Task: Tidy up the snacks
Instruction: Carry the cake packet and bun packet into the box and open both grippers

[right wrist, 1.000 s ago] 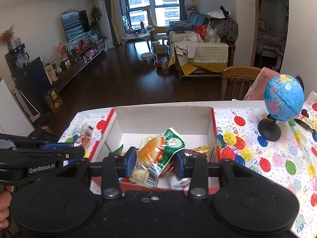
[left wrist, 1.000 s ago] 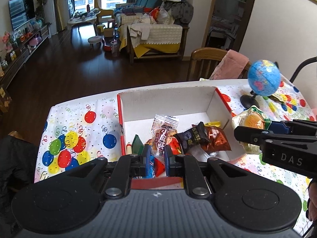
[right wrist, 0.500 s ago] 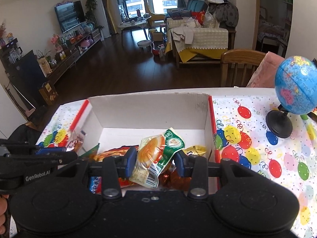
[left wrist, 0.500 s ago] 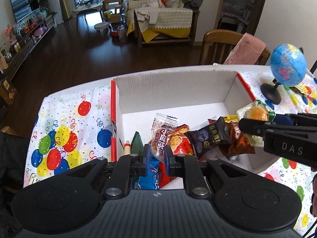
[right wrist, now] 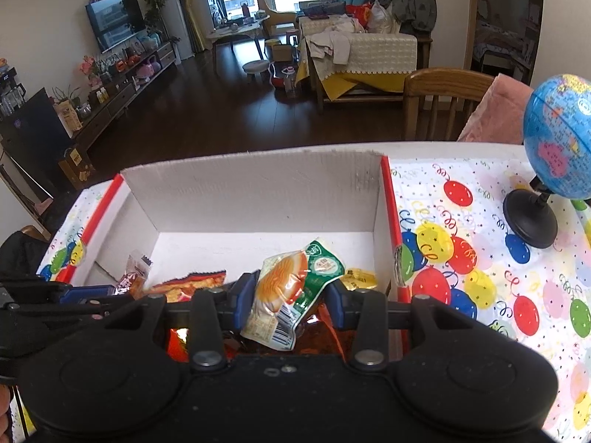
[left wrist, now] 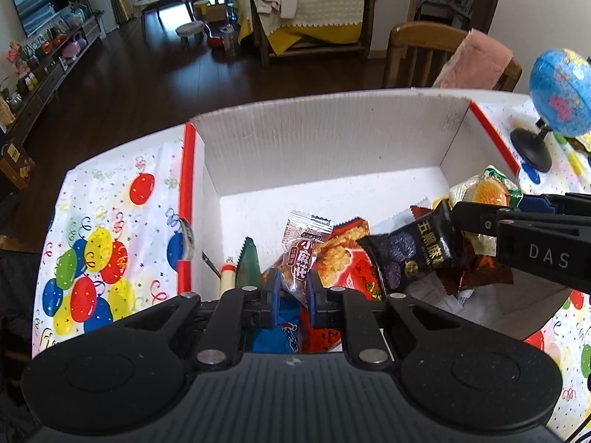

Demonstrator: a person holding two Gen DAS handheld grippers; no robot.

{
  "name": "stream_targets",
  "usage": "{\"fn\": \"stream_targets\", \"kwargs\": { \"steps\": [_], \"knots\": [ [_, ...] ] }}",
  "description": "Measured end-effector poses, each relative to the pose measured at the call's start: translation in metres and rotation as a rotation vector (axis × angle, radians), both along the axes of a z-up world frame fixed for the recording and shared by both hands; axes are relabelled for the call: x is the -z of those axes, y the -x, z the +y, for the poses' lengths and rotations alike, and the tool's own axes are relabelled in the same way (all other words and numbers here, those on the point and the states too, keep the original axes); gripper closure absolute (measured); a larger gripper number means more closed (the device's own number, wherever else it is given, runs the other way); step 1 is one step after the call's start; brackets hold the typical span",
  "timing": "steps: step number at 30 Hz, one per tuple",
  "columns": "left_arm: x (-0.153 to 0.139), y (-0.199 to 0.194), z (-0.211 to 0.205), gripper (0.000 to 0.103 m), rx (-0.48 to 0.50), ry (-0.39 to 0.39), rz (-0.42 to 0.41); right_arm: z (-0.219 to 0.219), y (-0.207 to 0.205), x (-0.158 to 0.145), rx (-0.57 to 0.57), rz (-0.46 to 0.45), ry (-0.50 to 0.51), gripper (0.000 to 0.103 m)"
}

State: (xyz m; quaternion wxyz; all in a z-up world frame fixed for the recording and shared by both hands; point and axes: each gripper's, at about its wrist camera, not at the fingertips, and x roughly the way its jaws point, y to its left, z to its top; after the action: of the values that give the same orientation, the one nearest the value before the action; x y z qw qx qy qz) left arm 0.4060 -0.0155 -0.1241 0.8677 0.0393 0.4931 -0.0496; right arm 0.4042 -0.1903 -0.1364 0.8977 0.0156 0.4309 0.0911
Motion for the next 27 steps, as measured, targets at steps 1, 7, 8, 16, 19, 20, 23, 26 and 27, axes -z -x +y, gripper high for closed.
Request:
{"fn": "stream_targets", "kwargs": {
  "steps": [1,7,8,16,19,20,23,26,27],
  "knots": [
    [0.002,-0.001,-0.001,0.089,0.001,-0.005,0.004,0.0,0.0,0.001,-0.001,0.002,0.001,0.063],
    [0.008,-0.004,-0.003,0.089,0.006,-0.017,0.013,-0.001,0.0,0.005,-0.004,0.013,-0.003,0.062],
    [0.008,-0.005,-0.004,0.089,0.005,-0.021,0.014,0.0,0.0,0.006,-0.003,0.015,-0.002,0.062],
    [0.003,-0.006,-0.002,0.084,0.003,-0.009,0.019,-0.002,0.003,0.004,0.007,0.024,-0.002,0.051],
    [-0.001,-0.004,0.001,0.08,-0.003,0.007,0.017,-0.003,0.008,0.001,0.001,0.018,-0.005,0.047],
    [-0.003,-0.002,0.002,0.08,-0.004,0.005,0.016,-0.004,0.009,0.0,-0.002,0.014,-0.006,0.045],
    [-0.009,0.003,0.002,0.08,-0.002,0.004,0.007,-0.005,0.016,-0.007,-0.008,-0.007,-0.007,0.038],
    [-0.019,0.011,0.003,0.08,0.003,0.014,-0.005,-0.005,0.023,-0.015,-0.013,-0.021,-0.012,0.036],
    [-0.023,0.014,0.003,0.08,0.005,0.017,-0.011,-0.004,0.027,-0.019,-0.016,-0.026,-0.015,0.034]
  ]
}}
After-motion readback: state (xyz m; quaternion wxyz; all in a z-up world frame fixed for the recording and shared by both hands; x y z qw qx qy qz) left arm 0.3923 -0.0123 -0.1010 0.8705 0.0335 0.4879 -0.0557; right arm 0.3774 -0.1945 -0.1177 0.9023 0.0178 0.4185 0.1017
